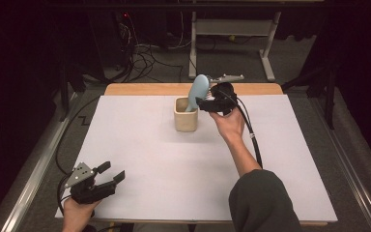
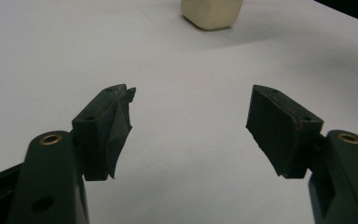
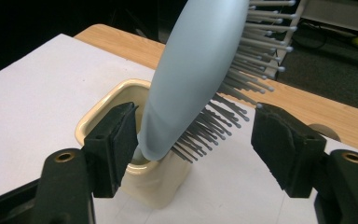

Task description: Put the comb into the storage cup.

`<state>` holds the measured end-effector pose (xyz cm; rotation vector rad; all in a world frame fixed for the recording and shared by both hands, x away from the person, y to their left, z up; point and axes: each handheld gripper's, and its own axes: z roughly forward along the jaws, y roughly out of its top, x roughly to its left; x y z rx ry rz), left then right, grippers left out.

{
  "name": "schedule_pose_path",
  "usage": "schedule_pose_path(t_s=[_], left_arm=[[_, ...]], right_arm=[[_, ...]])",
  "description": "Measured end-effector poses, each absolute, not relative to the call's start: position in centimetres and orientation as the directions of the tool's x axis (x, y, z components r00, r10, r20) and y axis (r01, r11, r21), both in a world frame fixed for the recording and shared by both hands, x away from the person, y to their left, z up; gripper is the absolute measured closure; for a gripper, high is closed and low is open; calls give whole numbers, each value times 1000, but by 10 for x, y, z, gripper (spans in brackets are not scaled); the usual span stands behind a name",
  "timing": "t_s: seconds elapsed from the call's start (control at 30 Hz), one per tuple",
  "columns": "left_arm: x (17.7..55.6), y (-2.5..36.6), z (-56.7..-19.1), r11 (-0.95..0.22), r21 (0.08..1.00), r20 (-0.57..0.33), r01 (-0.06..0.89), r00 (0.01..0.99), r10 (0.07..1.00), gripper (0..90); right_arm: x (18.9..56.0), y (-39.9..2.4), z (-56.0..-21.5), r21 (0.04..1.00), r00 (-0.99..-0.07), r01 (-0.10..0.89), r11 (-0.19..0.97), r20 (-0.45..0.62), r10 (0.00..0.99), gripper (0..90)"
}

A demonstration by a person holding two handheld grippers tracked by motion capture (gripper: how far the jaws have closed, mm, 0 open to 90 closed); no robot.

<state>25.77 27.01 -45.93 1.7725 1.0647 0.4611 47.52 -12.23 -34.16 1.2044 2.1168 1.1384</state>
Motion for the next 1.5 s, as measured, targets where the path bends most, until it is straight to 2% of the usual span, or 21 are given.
schedule_pose_path(t_s=[1.5], left_arm=[[258,273,-461,-126,878,-159,462,529,833,310]], right_arm=[[442,-177,-336,869,-520,432,243,19,854,326]])
